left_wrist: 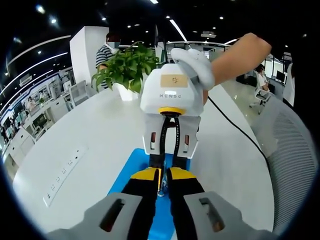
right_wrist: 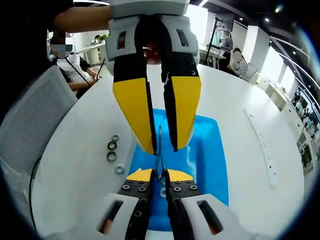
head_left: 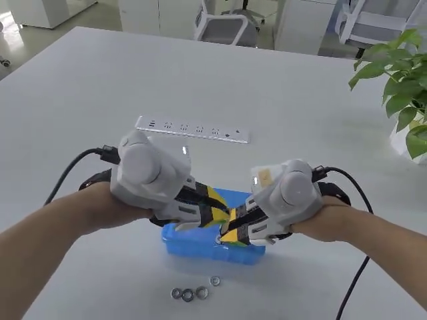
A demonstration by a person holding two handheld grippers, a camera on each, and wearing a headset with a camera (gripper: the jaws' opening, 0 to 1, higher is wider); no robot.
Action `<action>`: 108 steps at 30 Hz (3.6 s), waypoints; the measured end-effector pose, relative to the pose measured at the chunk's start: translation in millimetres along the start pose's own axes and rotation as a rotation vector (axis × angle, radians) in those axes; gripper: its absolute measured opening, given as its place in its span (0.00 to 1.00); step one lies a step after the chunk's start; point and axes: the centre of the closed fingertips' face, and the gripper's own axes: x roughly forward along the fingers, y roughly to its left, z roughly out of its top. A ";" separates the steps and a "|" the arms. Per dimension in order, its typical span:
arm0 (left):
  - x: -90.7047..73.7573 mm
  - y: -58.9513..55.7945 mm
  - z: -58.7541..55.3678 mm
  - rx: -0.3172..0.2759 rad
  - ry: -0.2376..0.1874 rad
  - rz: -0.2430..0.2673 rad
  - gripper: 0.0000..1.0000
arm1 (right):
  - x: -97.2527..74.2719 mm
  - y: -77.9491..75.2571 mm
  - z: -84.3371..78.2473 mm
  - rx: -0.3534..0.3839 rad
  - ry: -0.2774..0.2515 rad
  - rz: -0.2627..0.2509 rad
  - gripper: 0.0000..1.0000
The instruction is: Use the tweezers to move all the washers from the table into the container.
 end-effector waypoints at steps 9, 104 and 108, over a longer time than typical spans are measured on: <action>3.1 -3.9 2.5 0.032 -0.003 -0.013 0.06 | -0.8 -0.6 -1.2 -0.001 0.003 -0.011 0.11; -44.9 -50.8 20.2 -0.014 -0.040 -0.003 0.05 | -89.6 63.8 3.0 0.351 -0.126 -0.326 0.99; -40.8 -52.2 19.1 -0.017 -0.041 -0.009 0.05 | -89.7 65.7 2.4 0.348 -0.127 -0.329 1.00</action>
